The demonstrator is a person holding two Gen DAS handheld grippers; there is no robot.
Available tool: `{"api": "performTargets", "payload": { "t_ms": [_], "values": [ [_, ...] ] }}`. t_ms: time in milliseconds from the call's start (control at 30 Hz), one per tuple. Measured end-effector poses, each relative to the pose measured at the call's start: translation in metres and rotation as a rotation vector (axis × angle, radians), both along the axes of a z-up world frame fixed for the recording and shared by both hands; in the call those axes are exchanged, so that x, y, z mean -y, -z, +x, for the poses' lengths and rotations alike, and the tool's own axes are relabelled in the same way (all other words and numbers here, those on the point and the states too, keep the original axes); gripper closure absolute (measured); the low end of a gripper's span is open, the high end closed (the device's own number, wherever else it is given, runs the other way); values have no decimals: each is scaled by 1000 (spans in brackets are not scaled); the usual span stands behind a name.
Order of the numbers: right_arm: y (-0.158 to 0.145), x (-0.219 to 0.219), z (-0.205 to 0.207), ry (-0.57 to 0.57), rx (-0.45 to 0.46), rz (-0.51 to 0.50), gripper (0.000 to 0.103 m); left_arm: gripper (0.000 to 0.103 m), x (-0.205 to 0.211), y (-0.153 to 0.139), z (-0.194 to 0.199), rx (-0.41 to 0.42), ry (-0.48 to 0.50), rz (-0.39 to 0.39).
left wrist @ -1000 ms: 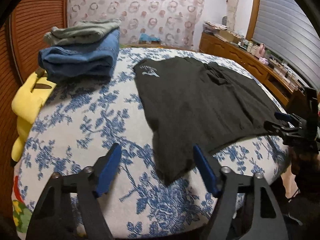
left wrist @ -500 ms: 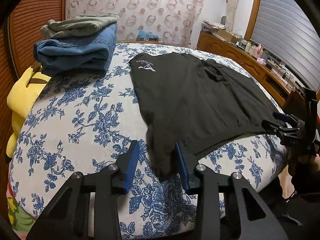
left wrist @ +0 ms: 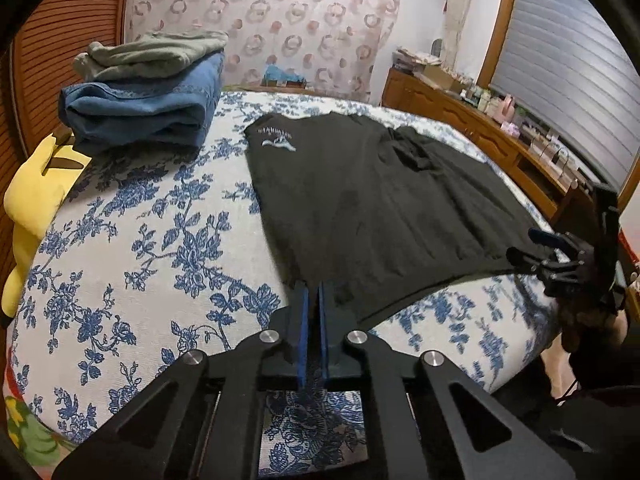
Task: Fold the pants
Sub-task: 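Lift the held edge with the left gripper and fold it across the garment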
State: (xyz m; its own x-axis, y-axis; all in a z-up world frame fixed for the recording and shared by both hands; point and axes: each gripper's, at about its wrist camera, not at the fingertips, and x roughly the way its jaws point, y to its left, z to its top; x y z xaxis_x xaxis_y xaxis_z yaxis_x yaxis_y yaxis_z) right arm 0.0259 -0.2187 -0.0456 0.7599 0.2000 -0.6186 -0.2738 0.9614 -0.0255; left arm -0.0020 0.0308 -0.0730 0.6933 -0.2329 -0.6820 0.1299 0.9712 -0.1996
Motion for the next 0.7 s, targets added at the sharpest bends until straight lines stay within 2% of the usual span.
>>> {"api": "performTargets", "payload": {
  "t_ms": [133,233,333,467,700],
  "values": [
    [-1,4,7,-1,-8,4,1,98,1,-9,-3,20,10,-22],
    [-3,3,6,-12,-8,5,7,99,4,-15,-2,33,24,-31],
    [-4,3,4,-27,-12,13,15,99,11,-25,3,48,49,-40],
    [-7,5,1,-43,-15,23,34,99,25,-40,11,81,91,-37],
    [-9,12,-5,-47,-10,29,48,99,56,-55,27,105,177,-15]
  ]
}}
